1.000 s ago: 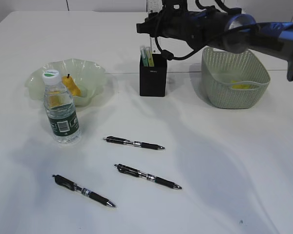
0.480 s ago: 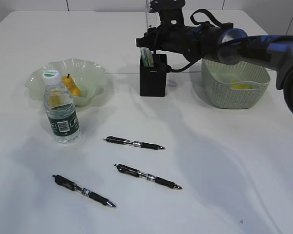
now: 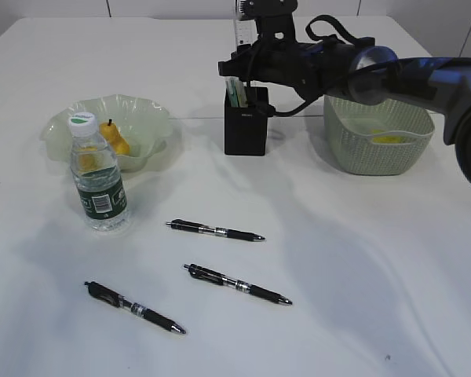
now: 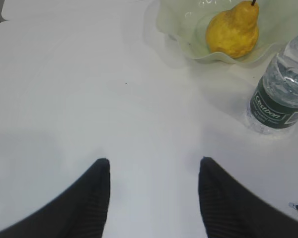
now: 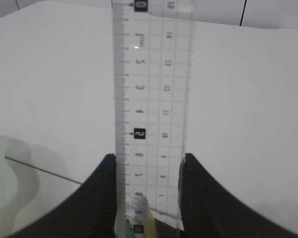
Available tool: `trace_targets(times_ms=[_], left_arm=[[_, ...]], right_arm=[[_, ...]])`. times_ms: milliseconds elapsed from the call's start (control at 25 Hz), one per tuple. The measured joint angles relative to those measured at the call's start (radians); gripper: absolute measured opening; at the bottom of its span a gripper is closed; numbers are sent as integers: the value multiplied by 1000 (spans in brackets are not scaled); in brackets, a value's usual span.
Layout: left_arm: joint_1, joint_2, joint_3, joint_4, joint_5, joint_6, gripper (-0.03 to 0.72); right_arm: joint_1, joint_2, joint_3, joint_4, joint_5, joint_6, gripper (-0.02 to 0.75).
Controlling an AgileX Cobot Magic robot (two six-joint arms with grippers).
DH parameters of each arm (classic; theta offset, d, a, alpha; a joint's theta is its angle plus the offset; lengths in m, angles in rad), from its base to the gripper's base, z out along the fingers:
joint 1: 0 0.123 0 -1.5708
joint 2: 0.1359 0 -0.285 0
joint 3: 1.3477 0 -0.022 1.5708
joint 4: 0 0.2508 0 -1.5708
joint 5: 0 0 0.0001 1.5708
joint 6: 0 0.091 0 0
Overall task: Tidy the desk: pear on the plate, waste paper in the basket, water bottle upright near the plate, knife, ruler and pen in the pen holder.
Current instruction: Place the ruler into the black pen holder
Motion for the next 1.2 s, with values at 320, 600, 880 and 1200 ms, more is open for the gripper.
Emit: trace_targets(times_ms=[320,600,880,1200], left_arm=[[0,0,0,0,0,0,402],[0,0,0,0,0,0,402],[0,0,0,0,-9,0,402],[0,0,0,0,-25,0,402]], right_arm=[[-5,0,0,0,0,0,278],[-14,0,0,0,0,2,282],[-22,0,0,2,8,16,282],[-22,0,0,7,10,20,283]])
